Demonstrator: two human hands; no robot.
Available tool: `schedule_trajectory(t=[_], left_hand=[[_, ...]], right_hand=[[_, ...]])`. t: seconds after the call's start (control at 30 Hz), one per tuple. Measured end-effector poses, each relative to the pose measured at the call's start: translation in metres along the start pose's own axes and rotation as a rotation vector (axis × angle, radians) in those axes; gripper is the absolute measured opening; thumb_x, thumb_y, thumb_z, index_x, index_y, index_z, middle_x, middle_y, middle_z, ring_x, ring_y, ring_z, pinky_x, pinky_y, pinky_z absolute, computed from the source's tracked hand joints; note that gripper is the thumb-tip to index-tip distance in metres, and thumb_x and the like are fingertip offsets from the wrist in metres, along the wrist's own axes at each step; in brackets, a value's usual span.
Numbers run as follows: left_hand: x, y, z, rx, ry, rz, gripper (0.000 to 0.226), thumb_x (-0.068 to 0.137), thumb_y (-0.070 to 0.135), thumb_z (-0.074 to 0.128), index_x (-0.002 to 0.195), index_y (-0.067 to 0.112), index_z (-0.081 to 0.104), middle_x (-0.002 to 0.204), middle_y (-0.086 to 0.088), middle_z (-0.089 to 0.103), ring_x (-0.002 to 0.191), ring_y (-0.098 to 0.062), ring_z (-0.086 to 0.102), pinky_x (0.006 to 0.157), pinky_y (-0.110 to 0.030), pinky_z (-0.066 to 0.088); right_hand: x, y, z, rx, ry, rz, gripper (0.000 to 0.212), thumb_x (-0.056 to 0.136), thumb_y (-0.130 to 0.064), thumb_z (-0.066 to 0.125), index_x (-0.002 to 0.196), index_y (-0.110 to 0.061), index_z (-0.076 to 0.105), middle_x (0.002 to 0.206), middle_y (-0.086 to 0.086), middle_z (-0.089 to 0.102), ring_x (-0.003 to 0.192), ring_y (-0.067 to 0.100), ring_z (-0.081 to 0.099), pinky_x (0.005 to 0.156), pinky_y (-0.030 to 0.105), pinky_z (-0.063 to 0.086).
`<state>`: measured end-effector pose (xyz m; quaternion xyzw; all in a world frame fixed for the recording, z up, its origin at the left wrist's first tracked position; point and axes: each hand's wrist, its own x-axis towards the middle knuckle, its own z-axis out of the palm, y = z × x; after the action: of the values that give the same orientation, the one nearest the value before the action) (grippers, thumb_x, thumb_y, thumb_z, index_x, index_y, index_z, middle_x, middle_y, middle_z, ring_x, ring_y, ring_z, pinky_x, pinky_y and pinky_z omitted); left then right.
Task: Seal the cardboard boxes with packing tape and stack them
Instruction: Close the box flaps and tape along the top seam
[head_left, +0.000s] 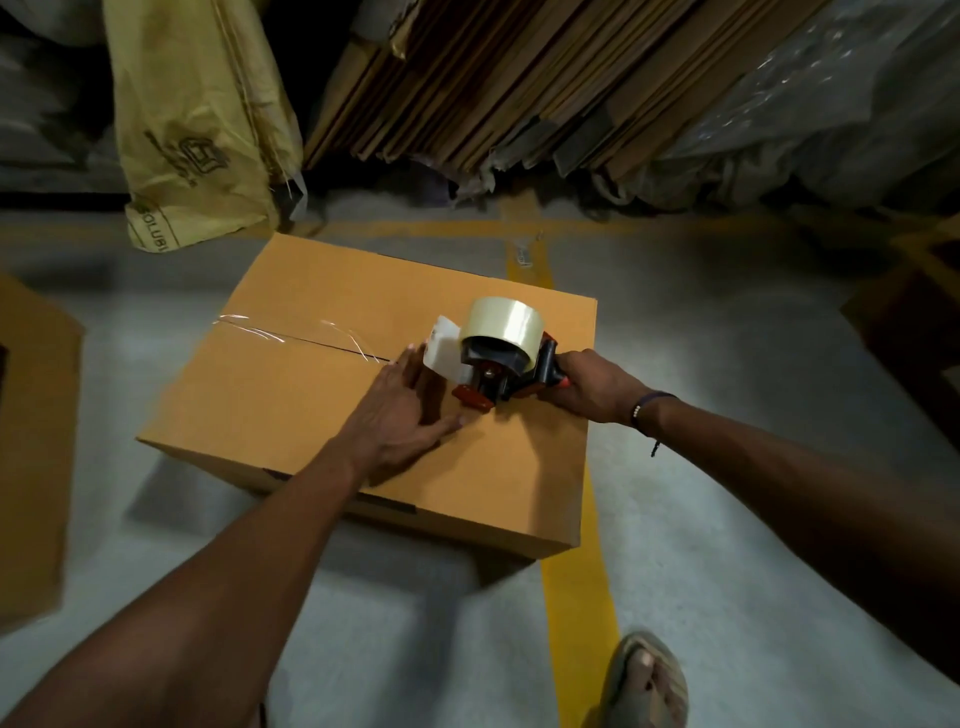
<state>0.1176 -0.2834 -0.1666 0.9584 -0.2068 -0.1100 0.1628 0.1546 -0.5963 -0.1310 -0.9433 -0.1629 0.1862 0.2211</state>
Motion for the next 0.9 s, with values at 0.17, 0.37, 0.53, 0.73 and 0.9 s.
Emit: schedule_trajectory(t=[0.17,0.37,0.53,0.73,0.9], left_hand=[[0.006,0.027,0.030,0.068,0.141,0.079,0.100,0.093,0.086,0.032,0.167,0.023,0.007,0.174,-0.004,0.003,0.161,-0.019,-0.007,0.130,-0.044,0.009],[0.008,0.023,0.034,0.100,0.182,0.099,0.103,0.095,0.084,0.034,0.167,0.019,0.001,0.175,-0.006,-0.001,0.161,-0.018,-0.007,0.129,-0.046,0.013],[0.010,0.022,0.037,0.048,0.070,-0.011,0.112,0.089,0.091,0.028,0.165,0.019,-0.012,0.173,0.001,-0.019,0.157,-0.010,-0.022,0.130,-0.040,-0.001],[0.008,0.022,0.038,0.115,0.080,-0.009,0.109,0.091,0.090,0.020,0.164,0.017,-0.014,0.171,0.002,-0.023,0.156,-0.010,-0.025,0.131,-0.044,0.000],[0.015,0.064,0.043,0.043,0.154,-0.039,0.109,0.093,0.086,0.027,0.164,0.014,-0.016,0.171,-0.001,-0.024,0.156,-0.013,-0.025,0.131,-0.042,-0.001]], right_hand=[[0.002,0.007,-0.001,-0.025,-0.007,-0.015,0.012,0.096,-0.037,0.069,0.099,-0.029,0.060,0.095,-0.001,0.065,0.083,0.019,0.057,0.075,0.036,0.049],[-0.008,0.016,-0.004,0.059,-0.053,-0.005,0.012,0.095,-0.039,0.069,0.101,-0.029,0.065,0.095,-0.006,0.067,0.085,0.017,0.063,0.080,0.041,0.055],[-0.052,0.046,-0.027,0.066,-0.041,0.039,0.013,0.096,-0.046,0.067,0.088,-0.038,0.060,0.082,-0.014,0.064,0.074,0.006,0.061,0.068,0.021,0.046],[-0.103,0.080,-0.049,0.132,-0.023,0.137,0.011,0.090,-0.049,0.067,0.086,-0.040,0.061,0.076,-0.016,0.066,0.072,-0.005,0.063,0.062,0.011,0.041],[-0.096,0.101,-0.043,0.125,-0.072,0.231,0.014,0.089,-0.040,0.078,0.081,-0.031,0.070,0.073,-0.011,0.068,0.068,-0.002,0.063,0.061,0.013,0.043]])
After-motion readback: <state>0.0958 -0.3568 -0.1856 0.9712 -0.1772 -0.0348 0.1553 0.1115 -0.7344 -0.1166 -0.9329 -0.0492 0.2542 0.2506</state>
